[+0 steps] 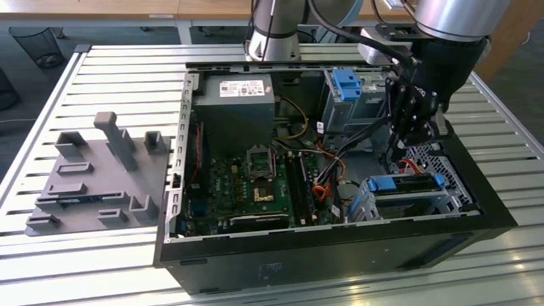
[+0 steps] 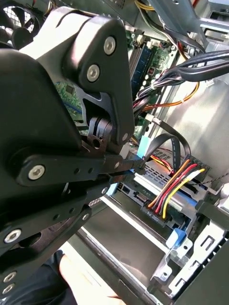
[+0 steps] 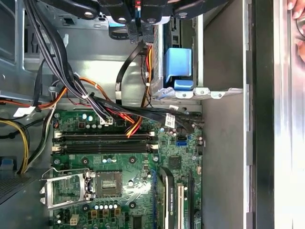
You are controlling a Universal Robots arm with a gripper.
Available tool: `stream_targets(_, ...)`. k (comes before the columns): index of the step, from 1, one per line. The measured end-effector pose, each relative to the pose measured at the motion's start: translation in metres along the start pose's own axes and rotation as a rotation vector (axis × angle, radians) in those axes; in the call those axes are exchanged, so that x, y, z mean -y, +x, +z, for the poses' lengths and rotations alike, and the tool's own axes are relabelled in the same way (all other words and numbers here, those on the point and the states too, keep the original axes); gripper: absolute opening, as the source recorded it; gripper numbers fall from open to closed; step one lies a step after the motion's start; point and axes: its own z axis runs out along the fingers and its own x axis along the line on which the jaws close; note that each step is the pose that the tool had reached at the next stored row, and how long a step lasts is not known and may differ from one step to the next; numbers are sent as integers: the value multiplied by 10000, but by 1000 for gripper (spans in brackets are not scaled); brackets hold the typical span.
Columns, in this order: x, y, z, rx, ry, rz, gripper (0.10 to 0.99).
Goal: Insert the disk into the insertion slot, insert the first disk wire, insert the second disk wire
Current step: 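Insert the second disk wire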
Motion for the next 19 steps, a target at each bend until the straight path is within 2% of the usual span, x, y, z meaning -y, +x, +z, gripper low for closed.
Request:
stream_targets(1,0,0,0,8,0,0,149)
stream_targets(4,0,18,4,118,-3,1,149)
stream_targets(7,1,70,12,318,-6,4,149)
stream_targets(8,2,87,14,410,-8,6,149)
stream_targets(9,2,103,16,549,-11,7,149)
stream_targets(12,3,144,22,1061,-21,14,149)
stream_targets(13,3,155,23,1195,-24,17,149)
stream_targets(14,2,164,25,1235,-23,18,149)
stream_targets(19,4,241,40,1245,-25,17,149)
